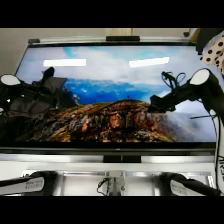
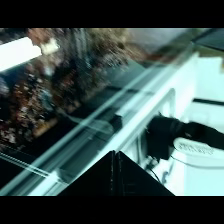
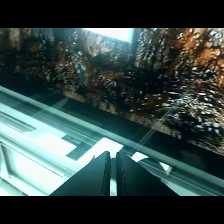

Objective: Fold the shirts.

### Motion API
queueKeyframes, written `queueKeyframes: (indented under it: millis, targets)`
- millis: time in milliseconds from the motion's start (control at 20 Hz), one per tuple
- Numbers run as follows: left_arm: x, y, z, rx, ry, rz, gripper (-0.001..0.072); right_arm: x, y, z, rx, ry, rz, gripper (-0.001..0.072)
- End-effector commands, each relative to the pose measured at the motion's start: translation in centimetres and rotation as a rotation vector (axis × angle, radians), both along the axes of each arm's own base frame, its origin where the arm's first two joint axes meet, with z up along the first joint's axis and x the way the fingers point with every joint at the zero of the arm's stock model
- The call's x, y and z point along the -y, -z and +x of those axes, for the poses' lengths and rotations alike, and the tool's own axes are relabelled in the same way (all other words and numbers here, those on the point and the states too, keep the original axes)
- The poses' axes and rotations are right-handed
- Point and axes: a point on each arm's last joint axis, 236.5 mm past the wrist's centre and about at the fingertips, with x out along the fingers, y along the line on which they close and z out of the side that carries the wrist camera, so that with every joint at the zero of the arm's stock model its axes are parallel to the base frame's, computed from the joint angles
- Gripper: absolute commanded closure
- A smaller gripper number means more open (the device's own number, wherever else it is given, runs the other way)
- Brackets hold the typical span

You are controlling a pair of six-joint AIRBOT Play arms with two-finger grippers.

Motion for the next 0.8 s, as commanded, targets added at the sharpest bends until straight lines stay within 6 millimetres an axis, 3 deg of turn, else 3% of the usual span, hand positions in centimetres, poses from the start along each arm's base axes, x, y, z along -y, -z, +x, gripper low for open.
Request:
queueKeyframes:
  millis: [0,200,450,550,650,750]
  targets:
    - [1.2,0.1,-0.8,-0.081,0.075,-0.086,0.0676,-1.0,-0.2,-0.3,-0.041,-0.005,0.052,0.0545]
    - [0.8,1.0,0.4,-0.095,0.021,-0.068,0.0676,-1.3,-0.3,0.1,-0.03,0.011,0.065,0.0545]
    - [0.5,1.5,0.1,-0.155,0.024,-0.069,0.0675,-1.3,-0.3,0.1,-0.032,0.011,0.064,0.0545]
    - [-0.5,2.4,0.4,-0.187,-0.003,-0.037,0.0677,-1.3,-0.3,0.1,-0.032,0.011,0.064,0.0545]
    - [-4.5,6.2,0.1,-0.302,-0.071,0.161,0.0678,-1.3,-0.3,0.1,-0.034,0.013,0.064,0.0545]
    - [-12.6,10.2,-0.9,-0.34,-0.118,0.513,0.0679,-1.3,-0.3,0.1,-0.04,0.022,0.064,0.0545]
